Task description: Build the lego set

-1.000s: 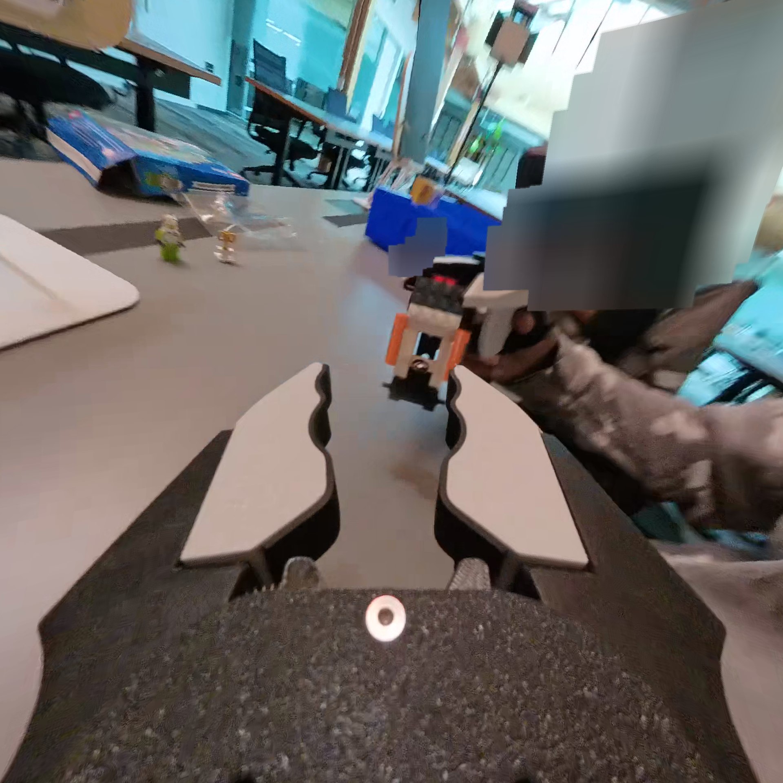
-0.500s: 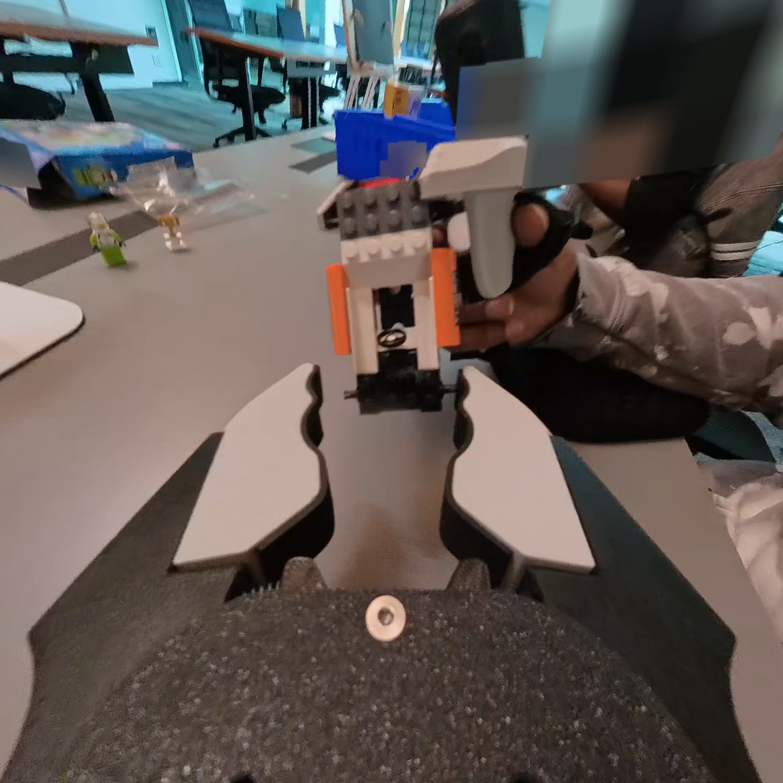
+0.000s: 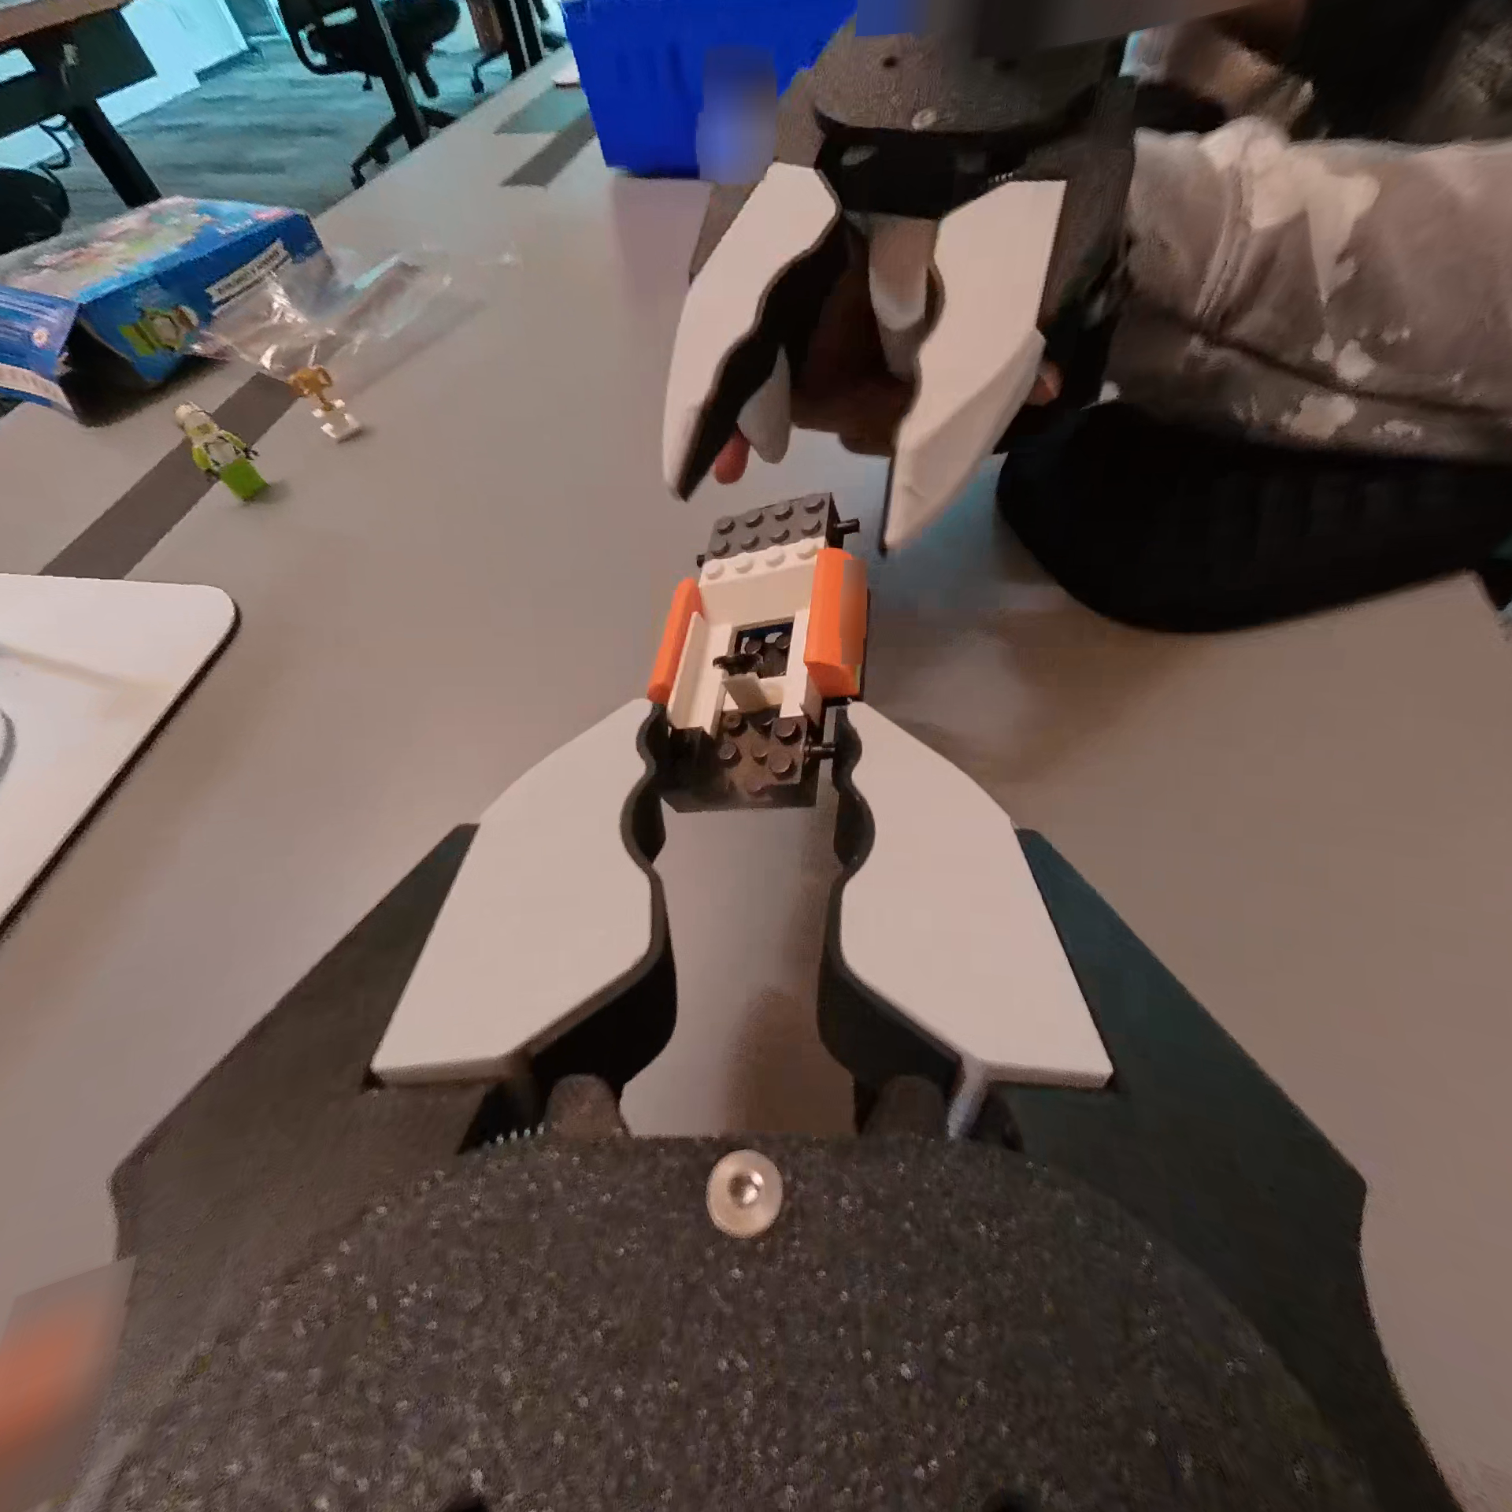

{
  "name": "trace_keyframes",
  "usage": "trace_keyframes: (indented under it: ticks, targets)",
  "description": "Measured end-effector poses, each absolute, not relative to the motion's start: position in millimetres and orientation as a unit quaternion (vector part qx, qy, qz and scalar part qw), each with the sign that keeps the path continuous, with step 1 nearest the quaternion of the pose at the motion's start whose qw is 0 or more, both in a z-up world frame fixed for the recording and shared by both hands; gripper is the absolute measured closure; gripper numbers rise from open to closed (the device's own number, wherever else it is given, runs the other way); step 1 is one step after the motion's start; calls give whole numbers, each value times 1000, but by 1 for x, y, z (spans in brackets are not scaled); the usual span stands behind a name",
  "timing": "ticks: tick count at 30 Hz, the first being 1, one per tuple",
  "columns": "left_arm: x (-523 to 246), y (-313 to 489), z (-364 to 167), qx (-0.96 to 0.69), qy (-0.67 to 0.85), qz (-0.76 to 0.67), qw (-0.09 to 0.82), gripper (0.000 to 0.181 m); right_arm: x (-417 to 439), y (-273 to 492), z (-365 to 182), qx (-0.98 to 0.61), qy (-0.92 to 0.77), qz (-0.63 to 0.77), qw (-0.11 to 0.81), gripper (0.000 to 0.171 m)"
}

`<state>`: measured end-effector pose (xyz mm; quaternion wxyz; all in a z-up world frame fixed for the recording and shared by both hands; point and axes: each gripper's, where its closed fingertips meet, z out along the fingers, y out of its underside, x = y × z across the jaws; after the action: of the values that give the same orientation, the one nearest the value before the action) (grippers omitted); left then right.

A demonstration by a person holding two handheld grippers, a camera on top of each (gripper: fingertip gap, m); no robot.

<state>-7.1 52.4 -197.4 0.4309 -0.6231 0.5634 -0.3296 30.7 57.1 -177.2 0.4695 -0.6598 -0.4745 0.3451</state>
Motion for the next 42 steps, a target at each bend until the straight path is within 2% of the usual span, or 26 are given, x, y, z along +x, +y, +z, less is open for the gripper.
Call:
trace_keyframes:
  ticks: [3,6,9,10,11,14,19,23,30,42]
  targets:
    - [-5,55,-210,-624,587,-304,417,143,30,58,-203,-681,-510,290,438,117]
    - [-4,54,-219,-605,620,-270,420,143,26,54,-212,-684,-523,300,411,117]
    - [-2,50,-219,-584,639,-254,431,143,25,48,-216,-681,-536,314,387,127]
    - [-2,48,-219,-580,644,-252,431,143,26,47,-216,-681,-541,308,387,128]
    - [-2,49,-219,-579,642,-249,436,143,27,48,-215,-679,-543,300,393,137]
    - [-3,52,-217,-589,630,-252,439,142,27,50,-211,-676,-540,296,405,137]
    - [-13,69,-221,-632,586,-251,440,128,30,67,-216,-686,-534,259,421,137]
    - [-25,93,-213,-670,517,-258,466,134,36,104,-221,-701,-530,219,423,137]
    - [-43,113,-196,-702,438,-254,501,143,35,146,-240,-688,-596,180,372,137]
    - [-40,119,-220,-727,445,-235,466,148,41,169,-257,-699,-604,170,343,137]
